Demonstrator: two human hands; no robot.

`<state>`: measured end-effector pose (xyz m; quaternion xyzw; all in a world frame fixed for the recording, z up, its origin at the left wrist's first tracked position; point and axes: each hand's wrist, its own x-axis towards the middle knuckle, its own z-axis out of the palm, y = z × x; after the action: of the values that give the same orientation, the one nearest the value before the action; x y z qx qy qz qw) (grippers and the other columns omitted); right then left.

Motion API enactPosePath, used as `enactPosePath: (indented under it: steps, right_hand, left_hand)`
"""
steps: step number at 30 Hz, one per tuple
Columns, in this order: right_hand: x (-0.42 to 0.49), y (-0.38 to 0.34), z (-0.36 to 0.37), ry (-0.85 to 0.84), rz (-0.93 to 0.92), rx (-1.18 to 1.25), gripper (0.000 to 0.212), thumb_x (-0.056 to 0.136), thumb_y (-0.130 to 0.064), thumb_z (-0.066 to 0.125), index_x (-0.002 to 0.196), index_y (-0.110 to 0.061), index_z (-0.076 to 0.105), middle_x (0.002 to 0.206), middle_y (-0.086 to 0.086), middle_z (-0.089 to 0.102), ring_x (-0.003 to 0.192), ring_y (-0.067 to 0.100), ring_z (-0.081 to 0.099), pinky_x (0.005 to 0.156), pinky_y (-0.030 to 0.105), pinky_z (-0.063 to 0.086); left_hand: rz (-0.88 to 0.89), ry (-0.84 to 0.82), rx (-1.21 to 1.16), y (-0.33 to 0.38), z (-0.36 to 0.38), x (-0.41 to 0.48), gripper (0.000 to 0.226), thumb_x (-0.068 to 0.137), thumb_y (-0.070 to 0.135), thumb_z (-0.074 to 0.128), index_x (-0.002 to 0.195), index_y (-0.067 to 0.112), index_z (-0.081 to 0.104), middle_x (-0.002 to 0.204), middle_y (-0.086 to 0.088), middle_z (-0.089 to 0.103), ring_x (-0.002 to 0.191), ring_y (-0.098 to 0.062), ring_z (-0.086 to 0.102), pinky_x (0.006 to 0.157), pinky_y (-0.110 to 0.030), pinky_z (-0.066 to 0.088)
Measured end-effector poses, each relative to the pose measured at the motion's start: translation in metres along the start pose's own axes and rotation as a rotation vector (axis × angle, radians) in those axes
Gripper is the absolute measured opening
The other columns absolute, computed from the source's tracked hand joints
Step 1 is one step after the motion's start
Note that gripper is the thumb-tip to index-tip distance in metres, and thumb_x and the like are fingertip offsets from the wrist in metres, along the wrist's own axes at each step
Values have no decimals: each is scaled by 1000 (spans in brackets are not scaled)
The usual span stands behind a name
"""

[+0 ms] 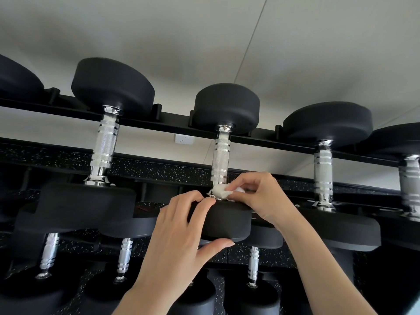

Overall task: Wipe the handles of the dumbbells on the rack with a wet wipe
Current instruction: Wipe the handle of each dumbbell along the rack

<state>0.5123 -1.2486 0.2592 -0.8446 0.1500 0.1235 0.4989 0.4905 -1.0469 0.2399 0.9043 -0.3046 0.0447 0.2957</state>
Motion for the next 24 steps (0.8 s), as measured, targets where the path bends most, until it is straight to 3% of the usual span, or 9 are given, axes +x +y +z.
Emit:
enactPosePath:
  steps: [3, 7, 12, 18, 24]
  right_hand:
    - [0, 3, 1, 14, 29, 88, 12, 71, -8, 78, 73, -18, 73, 81, -4, 73, 77, 7, 68, 71, 20, 50]
    - [-2, 6, 7, 73, 46, 197, 12, 70, -2, 77, 74, -13, 73, 79, 0, 74, 77, 11, 68, 78, 27, 54]
    - [-3, 9, 17, 187, 37, 294, 11, 72, -1, 76, 74, -10, 71, 75, 2, 73, 69, 10, 66, 72, 22, 49]
    - [4, 8, 22, 338, -15, 342, 11, 74, -3, 75, 79, -13, 73, 77, 0, 73, 73, 12, 68, 69, 22, 51]
    - [17, 3, 23, 438, -5, 372, 12, 75, -5, 75, 73, -17, 74, 72, 3, 72, 72, 26, 66, 75, 38, 54]
  left_hand:
    - [-9, 8, -16, 0, 0, 0, 60, 83, 64, 49, 122, 19, 49, 118, 0, 48, 107, -18, 48, 83, -35, 49]
    - [-18, 20, -27, 1, 1, 0, 59, 82, 63, 50, 122, 20, 49, 118, 2, 47, 106, -17, 48, 78, -34, 51]
    - [-21, 20, -38, 1, 2, -1, 59, 80, 63, 52, 122, 21, 49, 118, 2, 47, 103, -18, 50, 78, -35, 52]
    - [-10, 30, -27, 0, 5, -1, 60, 81, 64, 51, 123, 21, 48, 118, 3, 46, 102, -19, 50, 82, -32, 42]
    - [-7, 55, -21, 0, 6, -1, 60, 82, 65, 49, 122, 20, 49, 117, 2, 47, 100, -18, 51, 77, -36, 52]
